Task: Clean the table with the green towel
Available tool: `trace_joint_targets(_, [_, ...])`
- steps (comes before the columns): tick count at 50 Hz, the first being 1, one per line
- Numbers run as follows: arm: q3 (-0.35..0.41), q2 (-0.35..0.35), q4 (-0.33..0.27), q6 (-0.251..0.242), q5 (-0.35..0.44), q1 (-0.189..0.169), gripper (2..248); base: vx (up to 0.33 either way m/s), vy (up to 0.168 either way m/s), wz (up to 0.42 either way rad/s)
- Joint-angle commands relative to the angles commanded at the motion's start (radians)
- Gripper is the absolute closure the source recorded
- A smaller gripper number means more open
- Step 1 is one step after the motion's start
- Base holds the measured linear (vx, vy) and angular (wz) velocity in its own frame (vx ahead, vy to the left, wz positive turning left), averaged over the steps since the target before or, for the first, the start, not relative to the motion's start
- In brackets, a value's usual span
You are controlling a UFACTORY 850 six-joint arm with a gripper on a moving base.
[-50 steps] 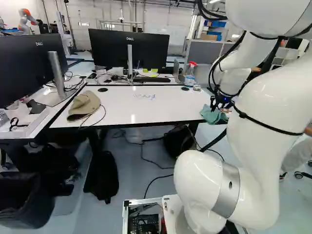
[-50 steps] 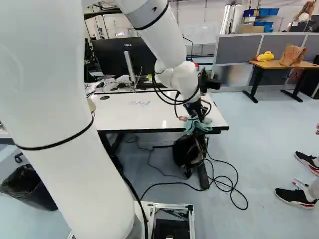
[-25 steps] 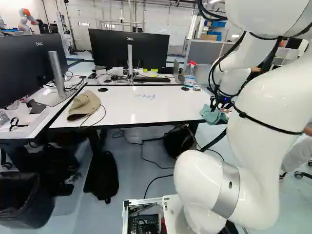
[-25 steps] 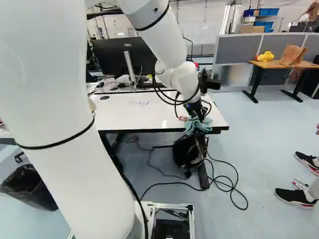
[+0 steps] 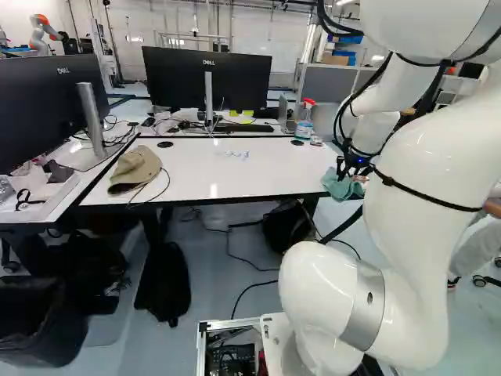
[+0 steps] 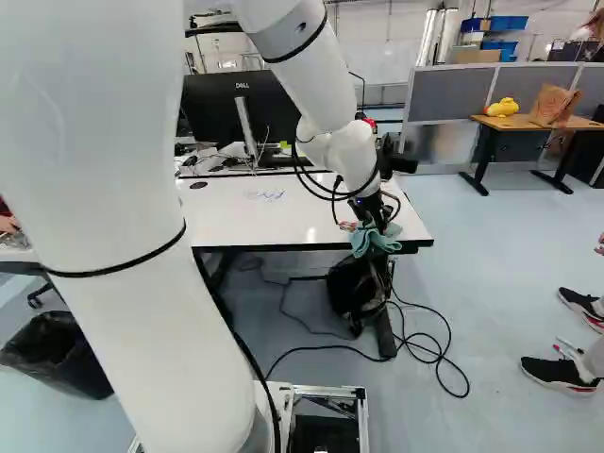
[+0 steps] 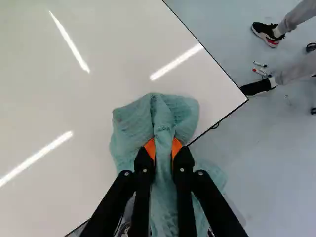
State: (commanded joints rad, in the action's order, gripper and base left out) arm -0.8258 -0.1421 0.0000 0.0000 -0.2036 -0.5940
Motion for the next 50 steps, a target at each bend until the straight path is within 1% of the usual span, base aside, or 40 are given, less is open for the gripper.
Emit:
trace_joint_targets(9, [-0.018,-0.016,0.0,0.0,0.0,0.0,197,0.0,0.0,0.0])
trace_joint_targets(29, [-0.127,-0.109,0.0,0.0,0.0,0.001,197,0.0,0.0,0.0])
trace_joint_targets(50, [-0.219,-0.185,0.0,0.0,0.0,0.037,197,0.0,0.0,0.0])
